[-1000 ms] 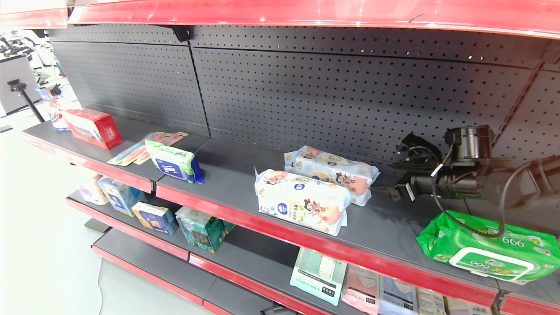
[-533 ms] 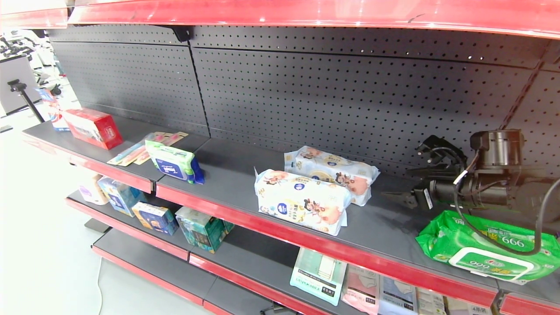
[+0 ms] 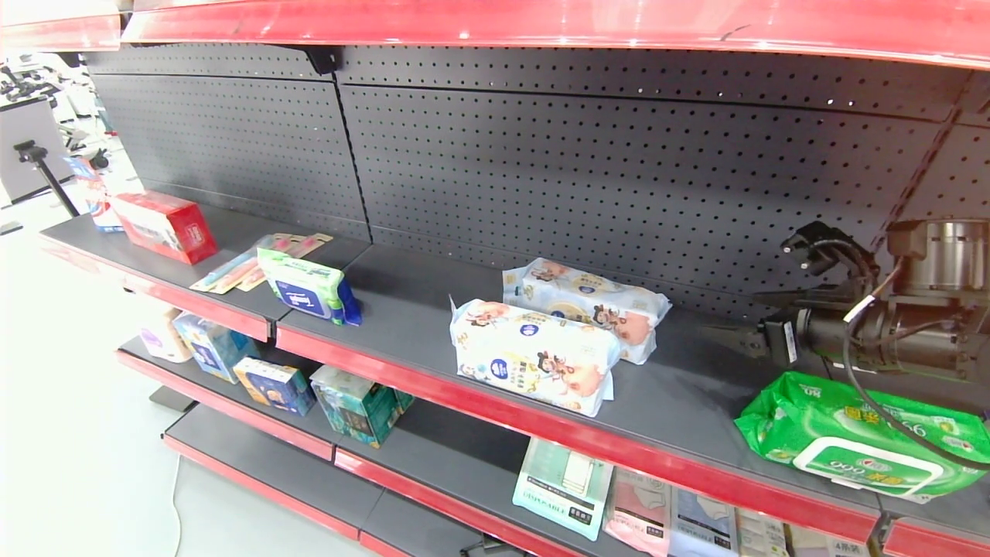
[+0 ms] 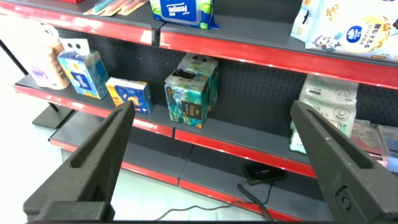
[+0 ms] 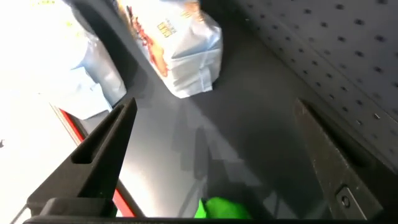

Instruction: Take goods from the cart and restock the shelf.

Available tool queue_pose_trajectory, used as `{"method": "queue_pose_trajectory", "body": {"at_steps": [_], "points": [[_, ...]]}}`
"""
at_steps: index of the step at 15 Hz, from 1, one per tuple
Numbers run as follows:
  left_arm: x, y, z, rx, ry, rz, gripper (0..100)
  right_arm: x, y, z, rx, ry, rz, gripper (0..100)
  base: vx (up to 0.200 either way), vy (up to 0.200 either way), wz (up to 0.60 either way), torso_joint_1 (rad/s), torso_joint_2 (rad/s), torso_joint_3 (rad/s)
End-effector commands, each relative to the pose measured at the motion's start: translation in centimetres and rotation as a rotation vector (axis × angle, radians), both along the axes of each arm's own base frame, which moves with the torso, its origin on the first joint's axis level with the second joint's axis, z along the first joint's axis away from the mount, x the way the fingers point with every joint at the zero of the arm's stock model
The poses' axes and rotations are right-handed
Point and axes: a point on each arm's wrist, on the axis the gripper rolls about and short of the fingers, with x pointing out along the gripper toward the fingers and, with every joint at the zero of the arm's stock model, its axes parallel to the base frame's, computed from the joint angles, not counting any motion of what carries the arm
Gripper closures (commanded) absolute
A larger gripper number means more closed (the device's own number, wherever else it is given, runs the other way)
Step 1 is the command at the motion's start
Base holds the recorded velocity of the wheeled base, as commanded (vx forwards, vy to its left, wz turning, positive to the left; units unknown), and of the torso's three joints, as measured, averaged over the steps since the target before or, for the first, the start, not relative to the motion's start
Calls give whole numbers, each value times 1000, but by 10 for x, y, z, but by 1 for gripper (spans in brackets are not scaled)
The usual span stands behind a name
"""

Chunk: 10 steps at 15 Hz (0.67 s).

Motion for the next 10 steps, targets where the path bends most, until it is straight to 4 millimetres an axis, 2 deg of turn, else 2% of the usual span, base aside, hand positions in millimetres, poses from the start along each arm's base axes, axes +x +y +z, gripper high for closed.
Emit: {"method": "queue_pose_trajectory", "body": {"at_steps": [1, 5, 6, 9, 10], "points": [[0, 0, 0, 0, 2, -1, 0, -16, -1, 13, 13, -35, -33, 0, 0, 0, 0, 0, 0, 0], [0, 0, 0, 0, 2, -1, 0, -35, -4, 25, 46, -61, -171, 0, 0, 0, 0, 0, 0, 0], [0, 0, 0, 0, 2, 1, 0, -48, -6, 28, 72, -64, -251, 0, 0, 0, 0, 0, 0, 0], [0, 0, 0, 0, 2, -1, 0, -97, -10, 25, 50, -93, -409, 0, 0, 0, 0, 0, 0, 0], [0, 0, 0, 0, 2, -1, 0, -127, -15, 22, 40, -129, -458, 0, 0, 0, 0, 0, 0, 0]]}}
